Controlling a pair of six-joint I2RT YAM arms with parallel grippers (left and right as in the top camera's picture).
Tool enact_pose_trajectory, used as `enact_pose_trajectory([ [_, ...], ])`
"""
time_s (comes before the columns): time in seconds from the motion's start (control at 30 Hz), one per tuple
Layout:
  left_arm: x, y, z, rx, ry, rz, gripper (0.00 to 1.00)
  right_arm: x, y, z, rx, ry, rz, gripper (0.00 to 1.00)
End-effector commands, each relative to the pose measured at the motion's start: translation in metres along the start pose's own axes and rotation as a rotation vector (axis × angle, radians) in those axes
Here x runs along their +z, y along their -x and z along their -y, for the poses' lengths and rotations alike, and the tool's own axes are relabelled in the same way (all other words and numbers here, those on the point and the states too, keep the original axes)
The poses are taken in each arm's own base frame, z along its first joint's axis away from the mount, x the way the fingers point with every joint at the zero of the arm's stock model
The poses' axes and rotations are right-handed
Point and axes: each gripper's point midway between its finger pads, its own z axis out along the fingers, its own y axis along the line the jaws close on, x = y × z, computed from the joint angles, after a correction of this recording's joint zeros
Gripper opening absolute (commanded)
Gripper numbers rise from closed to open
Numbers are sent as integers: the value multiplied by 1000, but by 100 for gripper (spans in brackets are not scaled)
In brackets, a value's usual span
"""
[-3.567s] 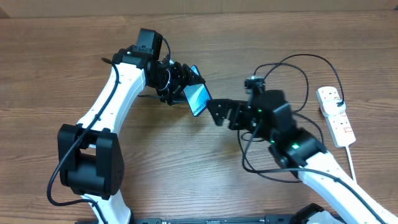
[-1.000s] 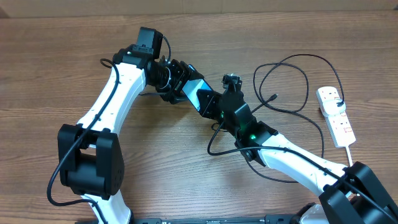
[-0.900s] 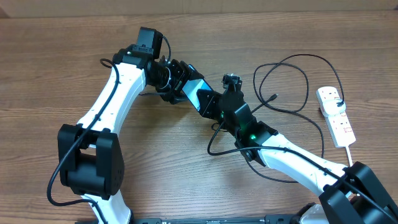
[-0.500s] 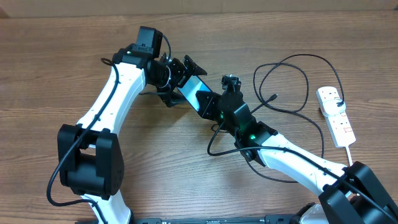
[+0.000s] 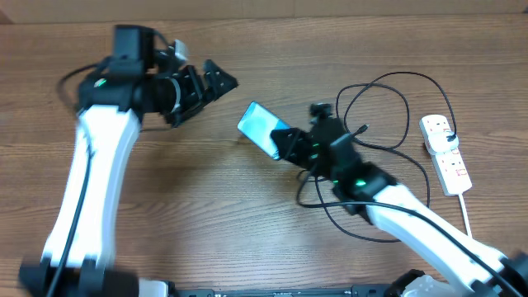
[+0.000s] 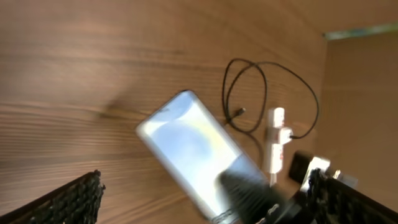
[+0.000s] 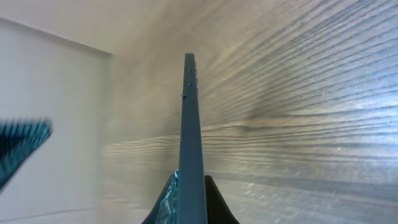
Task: Plug charger to phone and switch on socket
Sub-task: 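Release the phone from the left gripper and pull the left arm back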
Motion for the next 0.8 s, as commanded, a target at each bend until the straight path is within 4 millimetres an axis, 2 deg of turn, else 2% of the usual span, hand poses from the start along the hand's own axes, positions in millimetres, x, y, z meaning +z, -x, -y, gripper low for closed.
enact_pose_trajectory([
  [0.0, -65, -1, 8, 232, 127, 198, 100, -45, 16, -47, 69, 212, -61, 4],
  [0.13, -115, -21, 14, 275, 173, 315, 100, -71, 17, -54, 78, 270, -113, 4],
  [0.3, -172, -56, 17, 337, 210, 450, 100, -85, -1, -17, 152, 102, -162, 4],
  [0.37, -195, -73, 10, 348, 247, 513, 99, -88, -7, -5, 161, 48, -171, 4],
  [0.43, -213, -92, 0, 346, 277, 573, 99, -89, -9, -2, 119, 37, -175, 4],
  [0.57, -223, -126, -18, 312, 254, 643, 100, -86, -8, 8, 134, 2, -155, 4],
  [0.7, -212, -148, -45, 168, 224, 675, 100, -75, -13, 37, 422, -66, -107, 4],
  [0.77, -197, -155, -61, 66, 210, 658, 99, -66, -13, 34, 515, 21, -100, 4],
])
